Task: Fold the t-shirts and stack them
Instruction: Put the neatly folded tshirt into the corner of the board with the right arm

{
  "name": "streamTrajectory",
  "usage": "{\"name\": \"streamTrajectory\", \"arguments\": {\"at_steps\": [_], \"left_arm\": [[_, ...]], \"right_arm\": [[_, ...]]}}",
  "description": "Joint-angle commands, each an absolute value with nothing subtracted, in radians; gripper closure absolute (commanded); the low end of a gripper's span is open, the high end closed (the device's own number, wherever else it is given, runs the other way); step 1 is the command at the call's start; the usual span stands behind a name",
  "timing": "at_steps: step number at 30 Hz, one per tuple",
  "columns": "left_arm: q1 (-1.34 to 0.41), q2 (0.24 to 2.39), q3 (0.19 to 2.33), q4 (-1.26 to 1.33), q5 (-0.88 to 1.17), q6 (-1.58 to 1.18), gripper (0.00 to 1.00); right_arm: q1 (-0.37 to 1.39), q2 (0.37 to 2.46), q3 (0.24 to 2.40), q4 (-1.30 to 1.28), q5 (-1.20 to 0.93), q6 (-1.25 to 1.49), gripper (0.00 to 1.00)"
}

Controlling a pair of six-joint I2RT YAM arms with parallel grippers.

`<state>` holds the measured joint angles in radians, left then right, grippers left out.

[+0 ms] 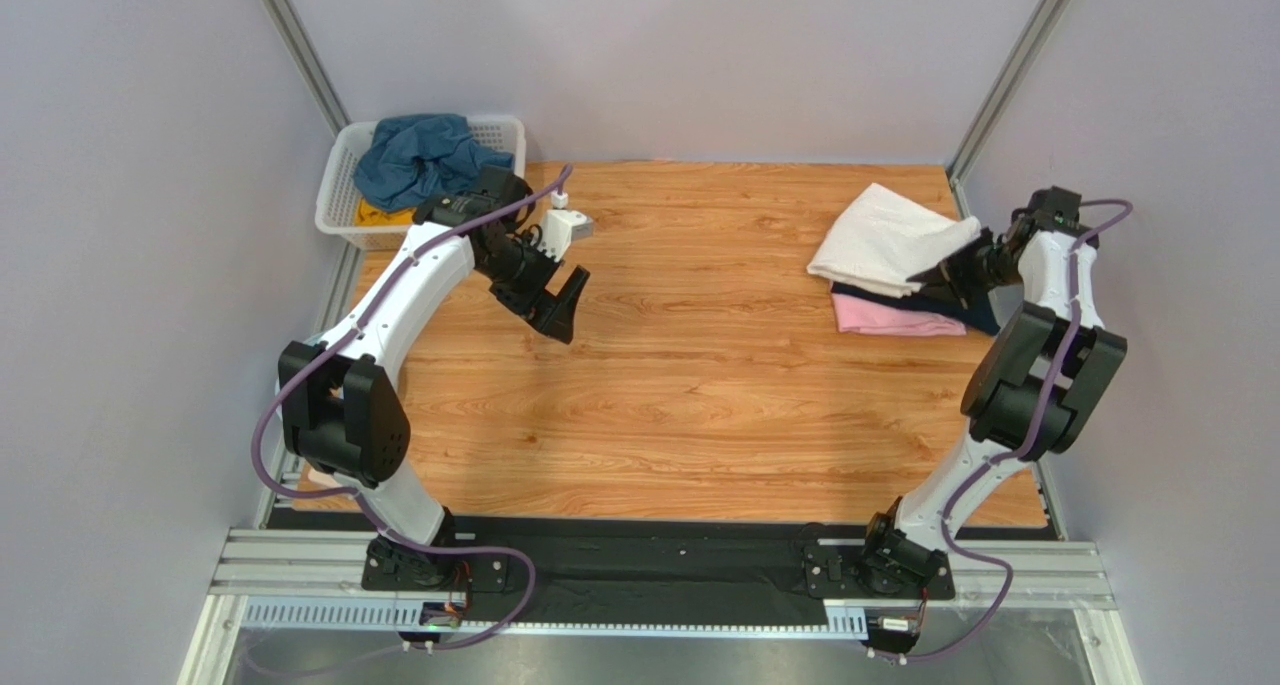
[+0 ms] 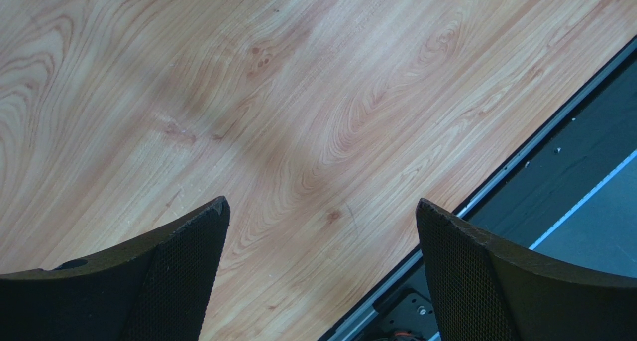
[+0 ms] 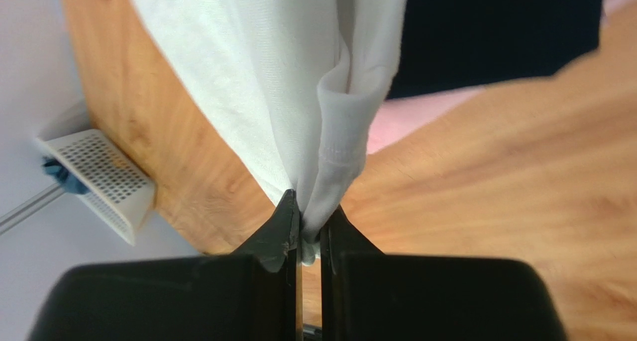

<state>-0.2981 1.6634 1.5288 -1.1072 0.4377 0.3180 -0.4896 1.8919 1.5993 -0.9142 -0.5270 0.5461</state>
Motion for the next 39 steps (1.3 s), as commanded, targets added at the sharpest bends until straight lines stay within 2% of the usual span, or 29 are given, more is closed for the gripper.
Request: {"name": "streamTrajectory", "arguments": {"at_steps": [1, 6, 10, 11, 13, 14, 16, 18, 25, 31, 35, 39], "left_arm": [[-0.295, 1.658, 1.583, -1.118, 0.474, 0.310, 0.00], [-0.295, 1.657, 1.598, -1.135, 0.465, 0.324, 0.00], [-0.295, 1.651, 1.579, -1.129, 0.448, 0.337, 0.00], [-0.295, 1.652, 1.577, -1.129, 0.446, 0.341, 0.00], [-0.295, 1.652, 1.574, -1.128, 0.443, 0.342, 0.00], [-0.295, 1.649, 1.572, -1.127, 0.443, 0.347, 0.00], [-0.295, 1.651, 1.571, -1.127, 0.440, 0.347, 0.00], [-0.295, 1.654, 1.571, -1.126, 0.436, 0.348, 0.00], [-0.295, 1.660, 1.580, -1.132, 0.431, 0.350, 0.00], [-0.295, 1.648, 1.562, -1.135, 0.420, 0.350, 0.00], [-0.295, 1.644, 1.554, -1.134, 0.403, 0.354, 0.00], [-0.295, 1.643, 1.551, -1.134, 0.400, 0.351, 0.00]], "right_arm": [[-0.500, 1.738, 1.432, -0.942, -0.375, 0.497, 1.00], [-0.577, 1.697, 1.350, -0.963, -0.226, 0.529, 1.00], [-0.600, 1.680, 1.318, -0.933, -0.232, 0.551, 1.00], [-0.598, 1.692, 1.322, -0.937, -0.242, 0.545, 0.83], [-0.598, 1.744, 1.331, -0.951, -0.297, 0.534, 0.57], [-0.588, 1.753, 1.345, -0.971, -0.317, 0.520, 0.37], [-0.569, 1.717, 1.351, -0.968, -0.308, 0.509, 0.16], [-0.532, 1.666, 1.371, -0.951, -0.307, 0.517, 0.01], [-0.422, 1.601, 1.515, -0.956, -0.388, 0.554, 0.00], [-0.374, 1.680, 1.531, -0.940, -0.408, 0.580, 0.00], [-0.359, 1.703, 1.459, -0.847, -0.416, 0.592, 0.00], [-0.359, 1.842, 1.479, -0.827, -0.436, 0.578, 0.00]]}}
